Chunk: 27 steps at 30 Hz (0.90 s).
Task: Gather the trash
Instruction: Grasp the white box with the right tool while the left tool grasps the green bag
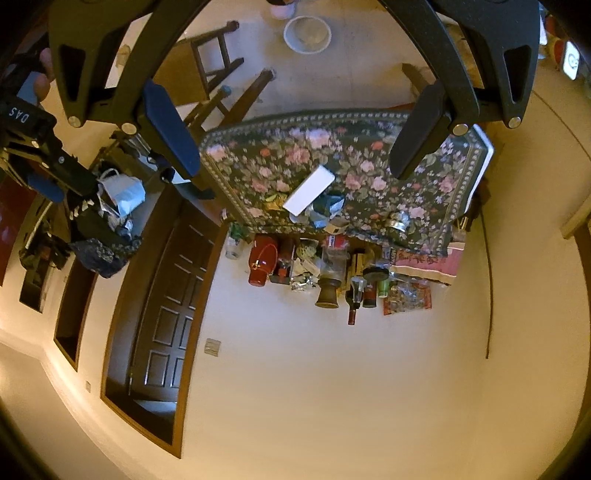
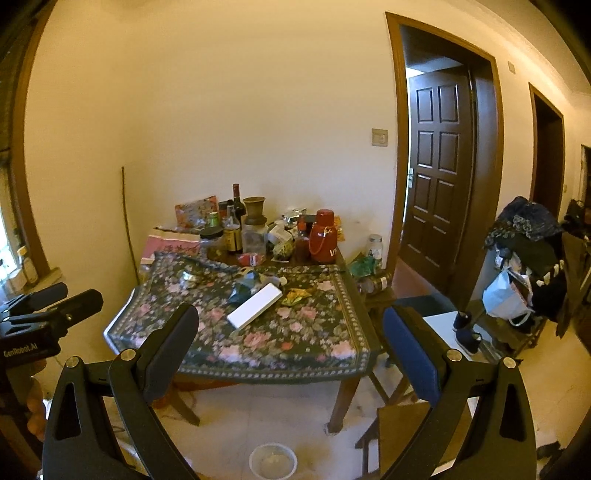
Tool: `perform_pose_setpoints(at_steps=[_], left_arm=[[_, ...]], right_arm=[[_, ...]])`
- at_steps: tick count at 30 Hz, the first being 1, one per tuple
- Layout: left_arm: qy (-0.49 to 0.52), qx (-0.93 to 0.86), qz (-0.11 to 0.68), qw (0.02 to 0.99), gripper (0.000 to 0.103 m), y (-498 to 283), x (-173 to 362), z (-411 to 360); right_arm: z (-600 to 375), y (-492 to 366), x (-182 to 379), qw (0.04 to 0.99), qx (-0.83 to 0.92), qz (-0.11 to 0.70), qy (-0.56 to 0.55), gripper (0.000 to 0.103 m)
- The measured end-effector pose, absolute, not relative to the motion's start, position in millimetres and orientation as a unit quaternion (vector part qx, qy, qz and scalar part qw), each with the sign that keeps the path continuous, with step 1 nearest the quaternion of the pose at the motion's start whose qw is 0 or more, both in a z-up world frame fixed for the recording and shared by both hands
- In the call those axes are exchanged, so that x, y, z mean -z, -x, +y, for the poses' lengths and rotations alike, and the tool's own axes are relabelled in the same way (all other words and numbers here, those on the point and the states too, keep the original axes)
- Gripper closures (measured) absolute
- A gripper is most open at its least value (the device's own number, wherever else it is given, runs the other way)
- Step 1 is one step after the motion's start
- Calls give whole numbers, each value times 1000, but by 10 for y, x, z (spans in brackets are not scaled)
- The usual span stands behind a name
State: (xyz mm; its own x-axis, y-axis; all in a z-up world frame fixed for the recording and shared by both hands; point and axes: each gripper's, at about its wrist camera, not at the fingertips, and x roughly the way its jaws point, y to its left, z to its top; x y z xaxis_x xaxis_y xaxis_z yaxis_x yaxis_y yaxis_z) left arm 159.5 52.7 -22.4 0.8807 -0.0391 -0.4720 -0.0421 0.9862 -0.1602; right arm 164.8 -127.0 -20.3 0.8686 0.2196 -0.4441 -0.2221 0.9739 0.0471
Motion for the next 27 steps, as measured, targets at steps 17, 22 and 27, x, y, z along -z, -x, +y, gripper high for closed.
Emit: perform_pose_setpoints(at_steps=[17, 22, 27], left_arm=[[91, -82, 315, 941, 0, -3765, 814, 625], [95, -93, 357, 925, 0, -4249, 1135, 794], [78, -80, 399, 910, 0, -4684, 1447, 1067]], right_arm=[[-1387, -3526, 727, 924, -162, 346, 12, 4], [-1223, -3974, 1046, 903, -162, 398, 0, 4], [-903, -4336, 1349, 876, -175, 450, -24, 4]])
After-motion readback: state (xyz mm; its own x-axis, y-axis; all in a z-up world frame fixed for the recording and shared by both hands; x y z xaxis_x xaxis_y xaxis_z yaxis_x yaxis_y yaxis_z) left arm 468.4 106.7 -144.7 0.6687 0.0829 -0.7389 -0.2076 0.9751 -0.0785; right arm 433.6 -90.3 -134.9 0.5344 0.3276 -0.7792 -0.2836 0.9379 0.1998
